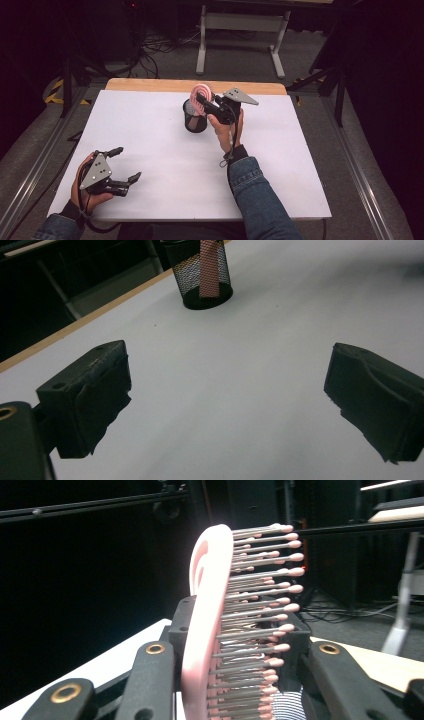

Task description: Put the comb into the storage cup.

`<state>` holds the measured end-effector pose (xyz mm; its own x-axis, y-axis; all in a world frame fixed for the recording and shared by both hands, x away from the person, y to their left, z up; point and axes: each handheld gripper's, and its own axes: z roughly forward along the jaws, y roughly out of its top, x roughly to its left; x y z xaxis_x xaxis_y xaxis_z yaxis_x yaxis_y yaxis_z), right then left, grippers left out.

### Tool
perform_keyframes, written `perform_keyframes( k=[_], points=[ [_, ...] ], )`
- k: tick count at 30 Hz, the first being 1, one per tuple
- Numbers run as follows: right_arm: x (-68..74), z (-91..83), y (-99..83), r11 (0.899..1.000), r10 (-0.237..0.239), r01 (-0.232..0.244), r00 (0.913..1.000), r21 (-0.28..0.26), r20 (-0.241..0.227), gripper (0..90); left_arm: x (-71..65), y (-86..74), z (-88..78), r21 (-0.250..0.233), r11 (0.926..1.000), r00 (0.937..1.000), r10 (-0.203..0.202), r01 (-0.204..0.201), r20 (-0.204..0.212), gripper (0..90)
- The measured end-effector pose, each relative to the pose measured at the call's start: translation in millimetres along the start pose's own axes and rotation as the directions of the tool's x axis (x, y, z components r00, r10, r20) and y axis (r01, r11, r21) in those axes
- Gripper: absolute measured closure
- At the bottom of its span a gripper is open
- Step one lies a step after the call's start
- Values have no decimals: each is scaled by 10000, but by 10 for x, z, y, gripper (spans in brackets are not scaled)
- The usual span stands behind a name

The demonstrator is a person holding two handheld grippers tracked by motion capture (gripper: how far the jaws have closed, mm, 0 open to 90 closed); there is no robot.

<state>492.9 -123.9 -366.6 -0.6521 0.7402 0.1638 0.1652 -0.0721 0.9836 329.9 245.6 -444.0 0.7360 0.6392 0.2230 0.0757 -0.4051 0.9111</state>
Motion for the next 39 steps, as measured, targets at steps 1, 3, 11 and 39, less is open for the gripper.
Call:
perform_keyframes(
  k=[1, 3, 11, 39],
  points=[
    [-6, -4, -2, 10000, 68, -68, 10000, -22, 26, 627, 0, 0, 1, 15, 10000, 10000, 8, -8, 0, 58],
    [-18, -12, -9, 10000, 6, -5, 9999, -31, 154, 626, -1, 1, 2, 15, 10000, 10000, 6, -6, -4, 58],
    [-69, -26, -26, 10000, 35, -35, 9981, 9, 611, 618, -7, 2, 8, 16, 10000, 10000, 16, -16, 6, 59],
    [-216, -24, -49, 9991, -308, 271, 9924, 323, 1190, 590, -10, 1, 17, 70, 10000, 10000, 43, -43, 52, 60]
  ],
)
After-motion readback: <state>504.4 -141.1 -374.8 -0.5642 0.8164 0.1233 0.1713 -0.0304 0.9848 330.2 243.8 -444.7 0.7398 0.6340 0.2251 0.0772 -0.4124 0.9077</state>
